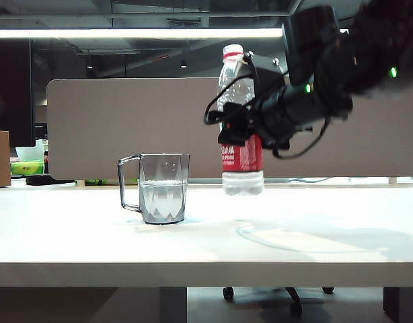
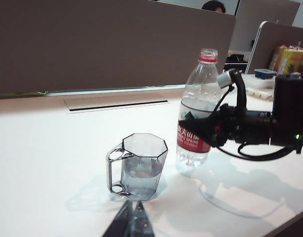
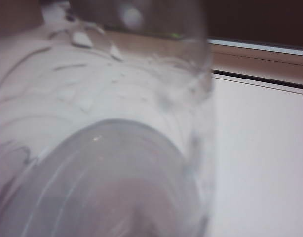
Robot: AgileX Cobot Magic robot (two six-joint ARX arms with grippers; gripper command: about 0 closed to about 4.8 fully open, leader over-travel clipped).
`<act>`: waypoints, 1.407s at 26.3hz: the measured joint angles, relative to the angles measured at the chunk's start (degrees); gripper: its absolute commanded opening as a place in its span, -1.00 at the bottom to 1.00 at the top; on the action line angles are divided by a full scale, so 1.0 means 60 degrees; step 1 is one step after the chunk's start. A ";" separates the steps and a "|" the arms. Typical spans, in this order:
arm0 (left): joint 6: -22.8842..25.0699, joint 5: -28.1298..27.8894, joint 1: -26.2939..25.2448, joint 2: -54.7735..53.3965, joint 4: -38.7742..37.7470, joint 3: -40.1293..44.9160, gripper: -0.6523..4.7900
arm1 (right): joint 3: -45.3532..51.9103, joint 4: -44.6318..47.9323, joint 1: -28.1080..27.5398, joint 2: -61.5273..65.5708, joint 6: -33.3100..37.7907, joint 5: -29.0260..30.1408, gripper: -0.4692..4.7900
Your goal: Pick up the mineral water bottle on the table and pour water into the mug until it's half full.
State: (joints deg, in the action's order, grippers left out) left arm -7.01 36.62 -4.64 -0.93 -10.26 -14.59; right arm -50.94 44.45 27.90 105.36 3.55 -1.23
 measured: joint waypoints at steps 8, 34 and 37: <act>0.0189 0.0000 0.0000 0.0000 -0.0120 0.0000 -0.78 | 0.0492 0.1501 -0.0011 0.0980 0.0739 0.0226 0.44; 0.1027 -0.4554 0.0000 -0.0007 0.2208 0.2408 -0.78 | 0.5501 0.1829 0.0557 -0.4809 0.1264 -0.0015 -0.83; 0.1020 -0.4732 0.0004 0.0007 0.2229 0.2408 -0.78 | 0.6011 0.1832 0.0845 -0.5592 0.1421 -0.0466 -0.69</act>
State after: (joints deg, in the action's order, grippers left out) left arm -0.89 8.23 -4.62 -0.89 3.11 -0.14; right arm -14.87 55.44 32.97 71.81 12.08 -4.03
